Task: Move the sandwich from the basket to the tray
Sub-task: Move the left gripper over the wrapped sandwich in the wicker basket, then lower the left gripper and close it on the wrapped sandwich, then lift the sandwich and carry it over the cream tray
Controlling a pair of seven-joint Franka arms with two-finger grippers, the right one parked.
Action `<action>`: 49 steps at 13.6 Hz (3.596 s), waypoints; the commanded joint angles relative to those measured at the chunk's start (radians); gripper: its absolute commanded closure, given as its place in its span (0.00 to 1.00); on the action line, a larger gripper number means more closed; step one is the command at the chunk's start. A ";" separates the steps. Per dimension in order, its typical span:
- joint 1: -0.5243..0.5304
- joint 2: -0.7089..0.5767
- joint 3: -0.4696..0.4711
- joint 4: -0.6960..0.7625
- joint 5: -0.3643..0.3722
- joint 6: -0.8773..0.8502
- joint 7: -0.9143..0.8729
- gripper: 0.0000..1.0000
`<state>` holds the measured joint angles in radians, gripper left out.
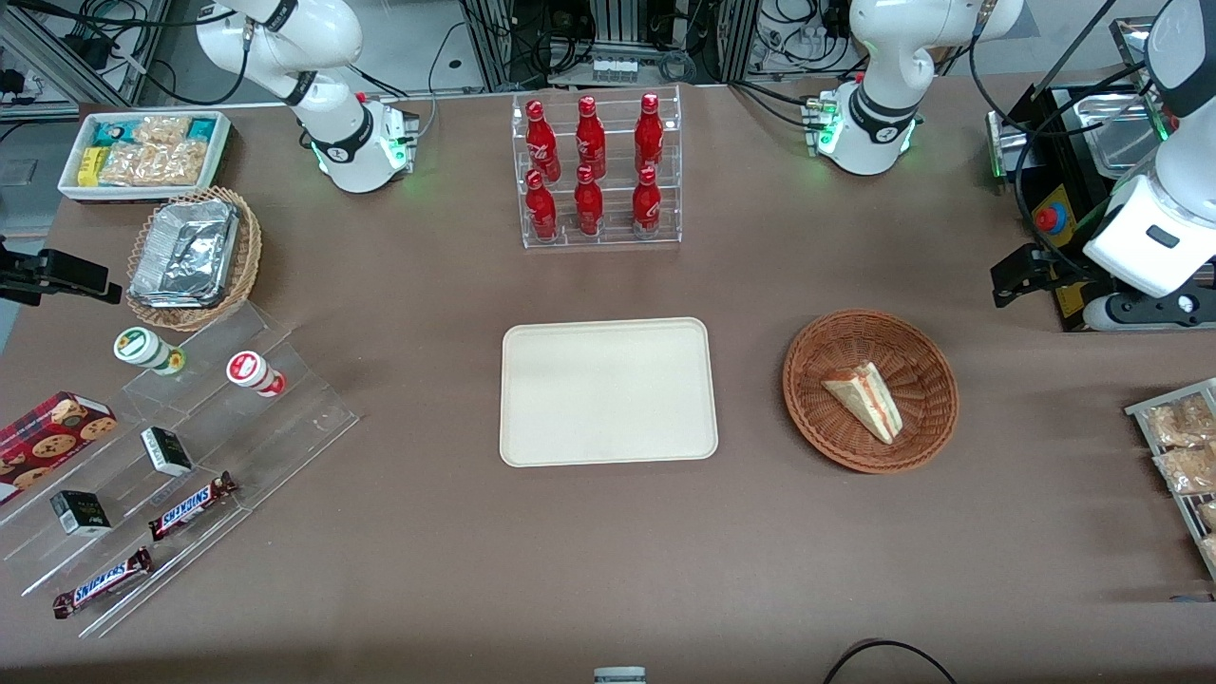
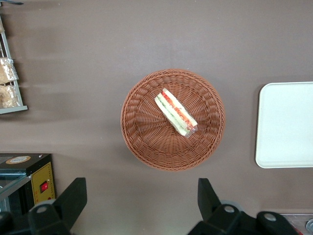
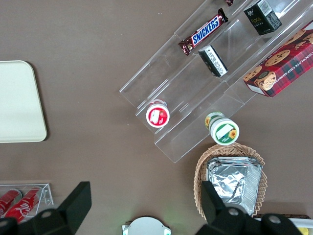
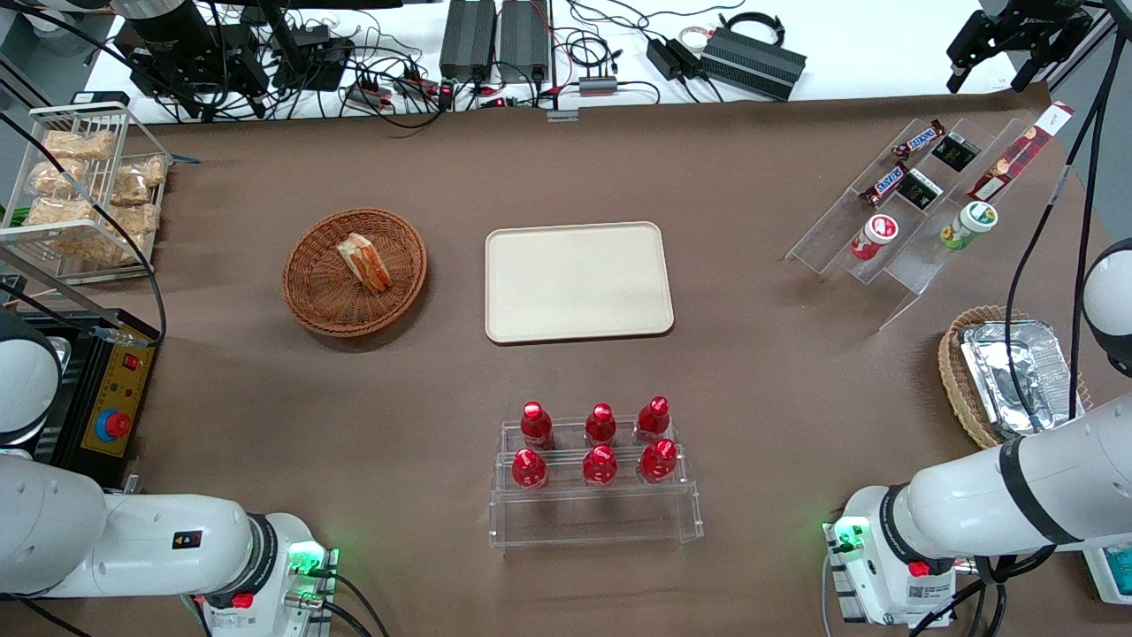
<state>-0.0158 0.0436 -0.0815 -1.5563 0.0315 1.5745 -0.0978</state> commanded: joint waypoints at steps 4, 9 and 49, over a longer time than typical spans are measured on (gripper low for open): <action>-0.010 0.010 0.014 0.019 -0.001 -0.030 0.009 0.00; -0.018 0.059 0.012 -0.158 0.005 0.172 -0.086 0.00; -0.512 0.382 -0.015 -0.026 0.010 0.389 -0.680 1.00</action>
<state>-0.4717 0.3148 -0.1096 -1.7083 0.0340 1.9862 -0.7723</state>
